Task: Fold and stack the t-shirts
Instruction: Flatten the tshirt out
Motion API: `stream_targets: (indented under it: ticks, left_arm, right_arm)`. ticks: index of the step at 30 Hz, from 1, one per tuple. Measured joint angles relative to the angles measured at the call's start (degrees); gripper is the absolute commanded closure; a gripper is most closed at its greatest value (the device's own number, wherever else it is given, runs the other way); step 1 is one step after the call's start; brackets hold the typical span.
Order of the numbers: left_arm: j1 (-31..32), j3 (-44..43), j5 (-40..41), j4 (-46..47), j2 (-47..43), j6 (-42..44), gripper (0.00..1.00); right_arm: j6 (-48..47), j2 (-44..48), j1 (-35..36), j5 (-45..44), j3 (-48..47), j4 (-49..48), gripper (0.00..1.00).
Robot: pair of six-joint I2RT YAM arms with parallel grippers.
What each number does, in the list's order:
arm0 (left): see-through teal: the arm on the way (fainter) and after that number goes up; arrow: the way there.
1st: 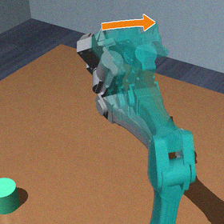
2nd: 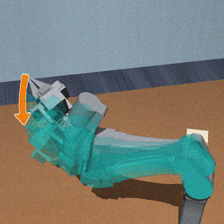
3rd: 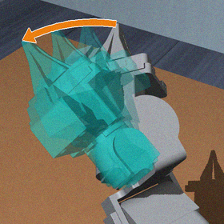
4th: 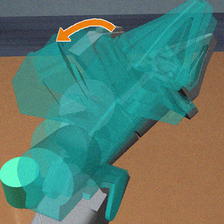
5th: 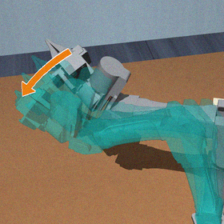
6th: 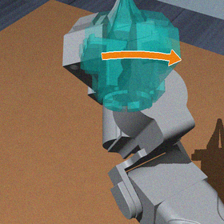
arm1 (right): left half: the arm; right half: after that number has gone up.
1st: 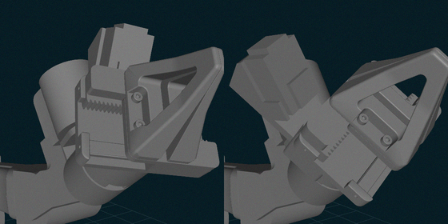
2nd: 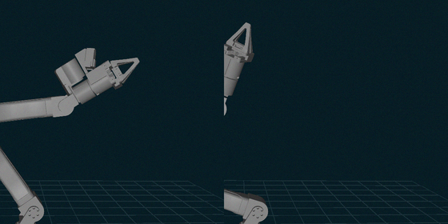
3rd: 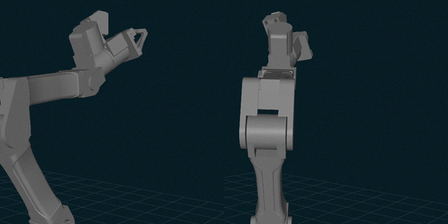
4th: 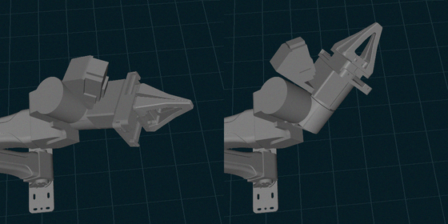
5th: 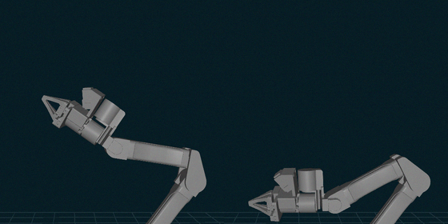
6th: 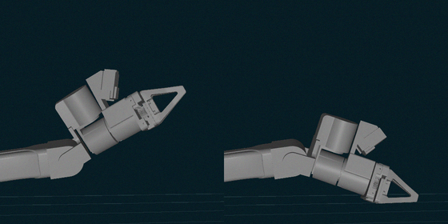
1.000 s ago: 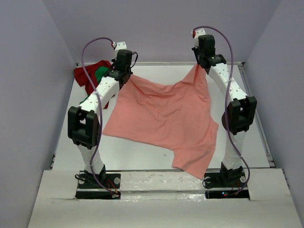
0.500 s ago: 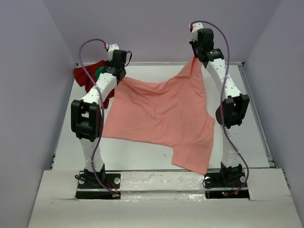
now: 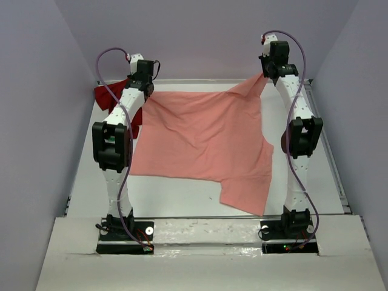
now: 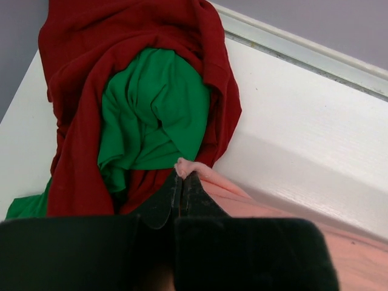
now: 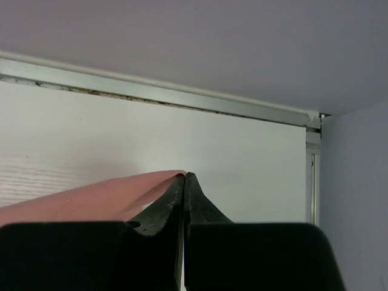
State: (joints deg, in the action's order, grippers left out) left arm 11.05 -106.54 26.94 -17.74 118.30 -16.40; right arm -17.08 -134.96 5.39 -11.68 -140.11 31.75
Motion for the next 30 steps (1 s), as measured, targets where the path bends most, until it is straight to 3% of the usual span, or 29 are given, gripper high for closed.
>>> stream_targets:
  ticks: [11,12,13,15,16,17,19,23,30]
  left_arm:
    - [0.00,-5.33,-1.03,-1.38,5.05,0.04,1.00]
    - [-0.02,-5.86,-1.03,-1.38,5.42,0.04,0.98]
    - [-0.04,-6.16,-1.01,-1.36,5.70,0.02,0.89]
    - [-0.07,-6.60,-1.01,-1.38,6.19,0.17,0.53]
    - [-0.09,-7.04,-1.01,-1.36,6.62,-0.09,0.39]
    - [-0.15,-7.45,-1.01,-1.55,7.02,0.57,0.31]
    - [-0.35,-9.16,-0.52,-1.88,8.28,0.31,0.02]
    - [-1.29,-11.04,0.22,-1.90,9.75,0.42,0.01]
    - [-2.64,-10.78,0.76,-1.44,8.85,0.50,0.01]
  right_arm:
    - [0.44,-6.27,-1.18,4.72,-1.09,0.24,1.00]
    - [0.46,-6.75,-1.16,5.05,-1.40,0.24,1.00]
    - [0.48,-7.26,-1.20,5.29,-1.81,0.28,1.00]
    - [0.66,-8.39,-1.33,5.51,-2.84,0.39,0.86]
    - [0.85,-8.72,-1.51,5.55,-3.08,0.42,0.64]
    - [1.07,-9.14,-1.68,5.70,-3.48,0.46,0.52]
    - [1.36,-9.86,-2.19,5.70,-4.11,0.55,0.26]
    - [1.90,-10.08,-3.63,5.90,-4.76,0.83,0.07]
    - [2.62,-9.25,-5.46,4.81,-4.33,1.33,0.04]
